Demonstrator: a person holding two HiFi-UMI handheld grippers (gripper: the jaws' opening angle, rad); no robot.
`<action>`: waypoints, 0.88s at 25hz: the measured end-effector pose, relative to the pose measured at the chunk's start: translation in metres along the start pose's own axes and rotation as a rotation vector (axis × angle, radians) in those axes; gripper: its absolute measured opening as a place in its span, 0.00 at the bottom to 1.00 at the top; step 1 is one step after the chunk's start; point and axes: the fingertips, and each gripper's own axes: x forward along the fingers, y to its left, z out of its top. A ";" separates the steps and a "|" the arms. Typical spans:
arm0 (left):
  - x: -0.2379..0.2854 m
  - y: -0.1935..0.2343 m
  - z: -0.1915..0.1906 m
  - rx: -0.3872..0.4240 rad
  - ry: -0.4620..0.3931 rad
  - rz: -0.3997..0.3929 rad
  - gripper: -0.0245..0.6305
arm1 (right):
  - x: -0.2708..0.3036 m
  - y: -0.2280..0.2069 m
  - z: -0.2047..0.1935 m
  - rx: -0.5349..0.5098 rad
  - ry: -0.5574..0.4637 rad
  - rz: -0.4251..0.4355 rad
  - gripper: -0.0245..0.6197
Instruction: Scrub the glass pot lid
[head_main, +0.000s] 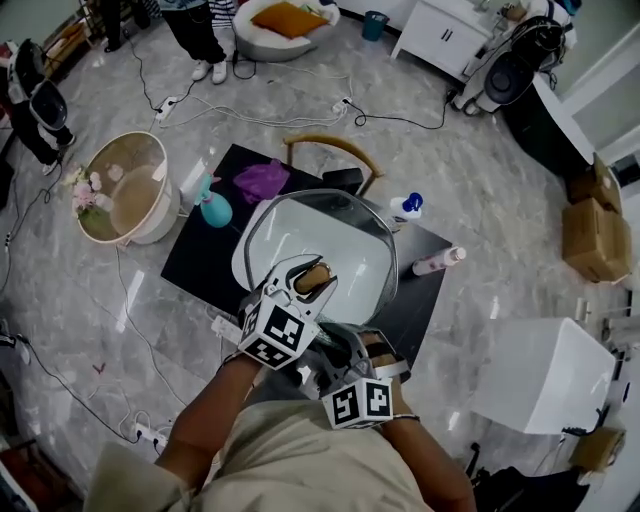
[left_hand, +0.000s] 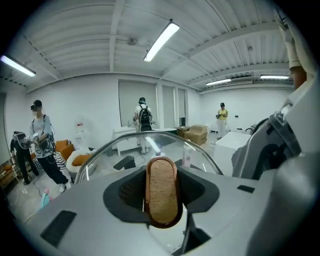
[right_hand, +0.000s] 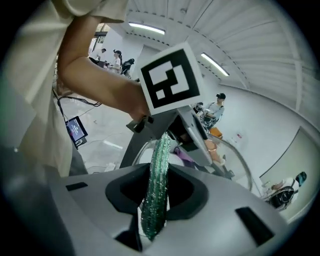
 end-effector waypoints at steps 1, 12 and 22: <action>0.001 -0.002 0.002 0.009 -0.005 -0.005 0.30 | 0.005 0.001 -0.001 -0.010 0.009 0.012 0.17; -0.010 0.019 0.037 -0.351 -0.316 -0.256 0.30 | -0.087 -0.045 0.046 0.094 -0.109 -0.085 0.17; -0.029 0.021 0.048 -0.477 -0.574 -0.518 0.30 | -0.124 -0.122 -0.064 1.061 -0.474 -0.165 0.17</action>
